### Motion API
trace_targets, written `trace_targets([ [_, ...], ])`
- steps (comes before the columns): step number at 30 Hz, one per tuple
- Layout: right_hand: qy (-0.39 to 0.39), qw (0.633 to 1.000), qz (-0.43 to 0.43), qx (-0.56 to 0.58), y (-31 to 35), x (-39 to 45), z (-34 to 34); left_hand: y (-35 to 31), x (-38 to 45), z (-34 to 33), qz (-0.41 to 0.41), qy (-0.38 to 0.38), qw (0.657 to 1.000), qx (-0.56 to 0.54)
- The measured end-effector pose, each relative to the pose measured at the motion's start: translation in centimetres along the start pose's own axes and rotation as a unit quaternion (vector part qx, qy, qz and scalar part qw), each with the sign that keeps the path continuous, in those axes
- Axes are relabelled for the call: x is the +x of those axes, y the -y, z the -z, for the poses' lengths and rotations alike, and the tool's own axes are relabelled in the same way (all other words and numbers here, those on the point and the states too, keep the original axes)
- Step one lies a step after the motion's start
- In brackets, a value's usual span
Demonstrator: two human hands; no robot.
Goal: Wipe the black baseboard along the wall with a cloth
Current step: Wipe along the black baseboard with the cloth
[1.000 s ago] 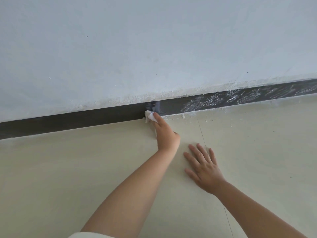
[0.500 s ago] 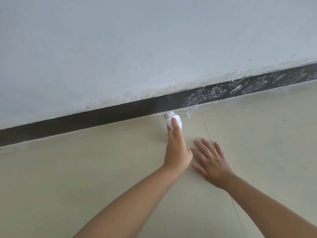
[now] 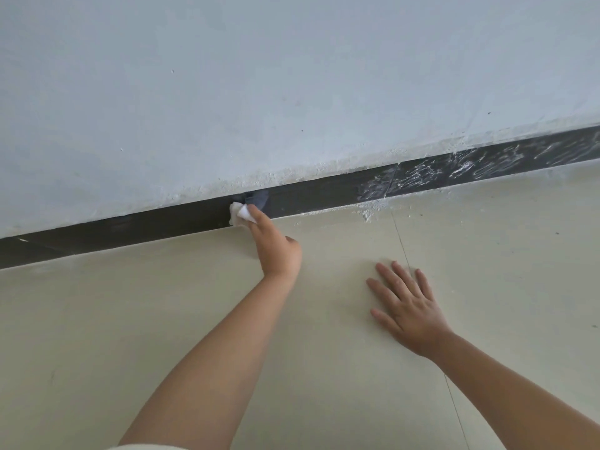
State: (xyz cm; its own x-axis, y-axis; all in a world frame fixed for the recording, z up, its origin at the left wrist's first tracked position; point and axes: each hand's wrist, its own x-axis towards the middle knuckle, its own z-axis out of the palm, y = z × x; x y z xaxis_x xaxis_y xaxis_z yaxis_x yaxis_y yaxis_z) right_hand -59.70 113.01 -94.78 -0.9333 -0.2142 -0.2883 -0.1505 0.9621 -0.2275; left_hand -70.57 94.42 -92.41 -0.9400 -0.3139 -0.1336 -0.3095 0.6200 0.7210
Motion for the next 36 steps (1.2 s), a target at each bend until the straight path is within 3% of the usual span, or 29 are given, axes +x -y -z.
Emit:
trace_targets([
  [5,-0.007,1.000,0.009,0.010,-0.1,0.0,-0.2,-3.2,-2.7,-4.4,-0.080,0.162,0.984,-0.003],
  [8,-0.003,0.999,0.011,0.037,-1.0,-0.1,-1.2,-4.4,-2.6,-5.3,-0.077,0.212,0.974,-0.007],
  [11,0.028,0.999,0.011,0.029,-1.3,0.0,-1.1,-3.7,-3.4,-4.7,-0.143,0.255,0.956,-0.003],
  [18,-0.036,0.999,0.016,0.027,-0.4,-0.2,-0.7,1.6,-3.0,-0.1,-0.025,0.035,0.999,-0.012],
  [21,-0.074,0.997,0.007,-0.014,-0.1,0.0,-0.6,4.2,-1.1,2.7,0.041,-0.037,0.998,-0.036],
  [24,-0.105,0.994,0.004,-0.031,0.0,0.0,-1.0,5.8,1.6,4.7,0.116,-0.096,0.979,-0.139],
  [27,-0.106,0.994,0.001,-0.035,0.0,0.0,-1.2,6.3,3.1,5.5,0.128,-0.051,0.979,-0.153],
  [33,-0.111,0.993,-0.005,-0.041,-0.1,0.1,-1.5,4.4,1.8,2.9,0.042,0.004,0.999,-0.023],
  [36,-0.112,0.993,-0.004,-0.045,-0.1,0.1,-1.4,2.4,0.0,0.7,-0.028,0.126,0.991,0.040],
])
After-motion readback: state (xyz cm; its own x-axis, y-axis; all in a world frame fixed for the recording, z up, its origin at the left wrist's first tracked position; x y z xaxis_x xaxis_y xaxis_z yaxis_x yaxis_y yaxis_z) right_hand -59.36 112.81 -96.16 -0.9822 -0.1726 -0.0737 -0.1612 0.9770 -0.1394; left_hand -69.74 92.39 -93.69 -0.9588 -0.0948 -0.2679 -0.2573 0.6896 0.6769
